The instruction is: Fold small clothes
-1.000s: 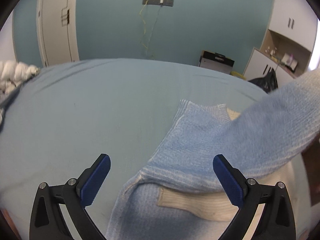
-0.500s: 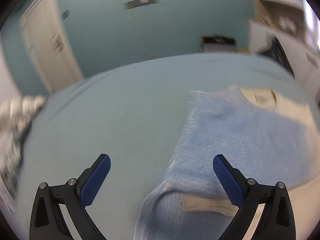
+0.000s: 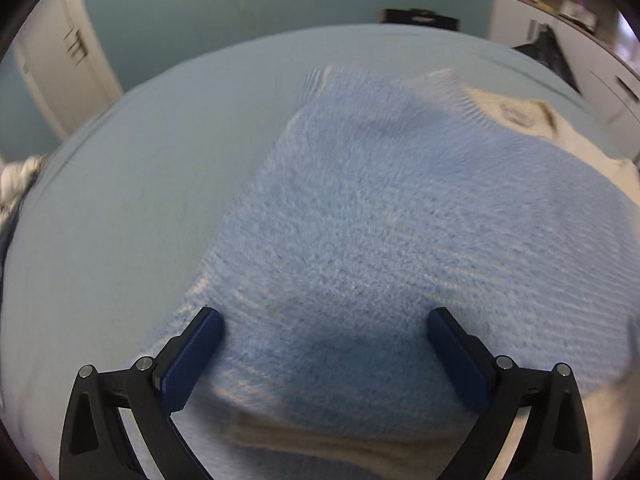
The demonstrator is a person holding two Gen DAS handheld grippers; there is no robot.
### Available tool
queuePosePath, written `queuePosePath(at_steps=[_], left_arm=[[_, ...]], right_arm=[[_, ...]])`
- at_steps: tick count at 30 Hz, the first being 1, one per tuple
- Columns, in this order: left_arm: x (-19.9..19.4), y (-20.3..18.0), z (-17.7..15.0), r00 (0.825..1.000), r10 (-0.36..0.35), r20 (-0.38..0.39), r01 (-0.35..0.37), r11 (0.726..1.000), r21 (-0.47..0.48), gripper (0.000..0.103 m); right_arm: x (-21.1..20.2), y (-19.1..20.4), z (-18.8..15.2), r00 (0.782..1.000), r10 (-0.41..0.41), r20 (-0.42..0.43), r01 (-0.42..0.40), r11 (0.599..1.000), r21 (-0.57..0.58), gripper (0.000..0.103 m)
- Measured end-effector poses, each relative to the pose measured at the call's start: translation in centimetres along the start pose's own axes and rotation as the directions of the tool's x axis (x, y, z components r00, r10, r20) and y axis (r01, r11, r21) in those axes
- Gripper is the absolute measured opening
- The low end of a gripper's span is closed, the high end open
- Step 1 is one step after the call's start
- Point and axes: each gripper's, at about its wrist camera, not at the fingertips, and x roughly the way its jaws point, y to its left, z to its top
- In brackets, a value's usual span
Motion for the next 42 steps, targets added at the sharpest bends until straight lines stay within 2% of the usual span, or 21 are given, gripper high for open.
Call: queuePosePath(at_steps=[2, 3, 4, 5, 8, 11, 15, 18, 20, 21, 23, 24, 27, 30, 32, 34, 35, 37, 40, 42], left_arm=[[-2.4, 1.4, 0.1, 0.997, 0.039, 0.062, -0.039, 0.999, 0.005, 0.103], [-3.7, 2.3, 0.1, 0.995, 0.051, 0.087, -0.052, 0.999, 0.004, 0.103], [-4.7, 3.2, 0.0, 0.994, 0.044, 0.098, -0.045, 0.999, 0.006, 0.103], [-5.9, 4.2, -0.1, 0.995, 0.031, 0.096, -0.033, 0.999, 0.017, 0.103], [-9.2, 7.1, -1.1, 0.997, 0.067, 0.044, -0.070, 0.995, 0.070, 0.103], [-12.8, 9.6, -2.3, 0.992, 0.129, 0.012, -0.129, 0.984, 0.125, 0.103], [-19.4, 12.4, -5.6, 0.980, 0.195, 0.051, -0.201, 0.962, 0.183, 0.103], [-22.9, 12.9, -8.0, 0.982, 0.188, 0.029, -0.189, 0.956, 0.222, 0.103], [-26.0, 13.1, -10.6, 0.984, 0.175, 0.038, -0.179, 0.956, 0.231, 0.103], [-27.2, 13.1, -11.5, 0.985, 0.163, 0.046, -0.170, 0.958, 0.233, 0.103], [-29.7, 12.3, -13.7, 0.990, 0.124, 0.063, -0.136, 0.959, 0.249, 0.103], [-30.5, 11.8, -14.3, 0.991, 0.112, 0.071, -0.127, 0.956, 0.263, 0.103], [-32.1, 10.2, -16.1, 0.991, 0.073, 0.114, -0.103, 0.951, 0.293, 0.103], [-32.3, 9.3, -17.5, 0.992, 0.036, 0.123, -0.068, 0.962, 0.264, 0.103], [-32.3, 8.6, -18.3, 0.992, 0.036, 0.124, -0.070, 0.958, 0.279, 0.103], [-32.9, 8.2, -19.3, 0.986, 0.058, 0.156, -0.106, 0.939, 0.327, 0.103], [-33.2, 8.2, -19.9, 0.981, 0.078, 0.180, -0.138, 0.927, 0.349, 0.103], [-33.1, 7.9, -20.4, 0.978, 0.085, 0.190, -0.153, 0.914, 0.375, 0.103], [-32.6, 7.8, -20.8, 0.983, 0.072, 0.171, -0.133, 0.914, 0.384, 0.103], [-32.1, 7.9, -20.6, 0.985, 0.076, 0.155, -0.130, 0.918, 0.375, 0.103]], right_arm=[[3.0, 0.6, -1.2, 0.996, -0.067, -0.064, 0.062, 0.995, -0.072, 0.092], [5.3, 1.1, -2.2, 0.983, -0.138, -0.123, 0.124, 0.986, -0.114, 0.096], [6.1, 0.0, -2.9, 0.983, -0.159, -0.092, 0.144, 0.978, -0.152, 0.098], [5.6, 0.3, -3.1, 0.984, -0.166, -0.058, 0.155, 0.974, -0.165, 0.098], [3.7, -0.5, -2.2, 0.977, -0.127, -0.168, 0.111, 0.988, -0.106, 0.097], [-2.4, -2.0, -1.6, 0.986, -0.056, -0.160, 0.052, 0.998, -0.029, 0.097], [-12.2, -3.5, -3.4, 0.995, -0.014, -0.098, 0.012, 1.000, -0.017, 0.098], [-20.4, -4.3, -6.3, 0.998, 0.026, -0.051, -0.026, 1.000, -0.001, 0.098], [-23.1, -4.5, -7.8, 0.998, 0.042, -0.043, -0.041, 0.999, 0.024, 0.098], [-24.9, -4.4, -9.1, 0.998, 0.045, -0.051, -0.043, 0.998, 0.038, 0.098], [-26.0, -4.8, -11.3, 0.994, 0.055, -0.096, -0.049, 0.997, 0.065, 0.098], [-27.5, -4.5, -13.2, 0.989, 0.091, -0.121, -0.081, 0.993, 0.086, 0.098], [-27.3, -4.5, -16.3, 0.965, 0.204, -0.163, -0.183, 0.974, 0.135, 0.098], [-27.5, -4.1, -19.7, 0.950, 0.254, -0.181, -0.225, 0.960, 0.166, 0.098], [-26.9, -4.5, -21.7, 0.950, 0.248, -0.191, -0.214, 0.959, 0.185, 0.098], [-26.1, -5.0, -23.4, 0.948, 0.232, -0.219, -0.189, 0.962, 0.198, 0.098], [-26.0, -5.3, -23.9, 0.947, 0.209, -0.246, -0.164, 0.968, 0.191, 0.098], [-25.4, -5.8, -24.2, 0.953, 0.138, -0.272, -0.095, 0.982, 0.163, 0.098], [-25.6, -7.4, -24.0, 0.965, 0.054, -0.257, -0.013, 0.987, 0.158, 0.098], [-24.7, -8.3, -23.8, 0.959, 0.076, -0.273, -0.025, 0.982, 0.185, 0.098]])
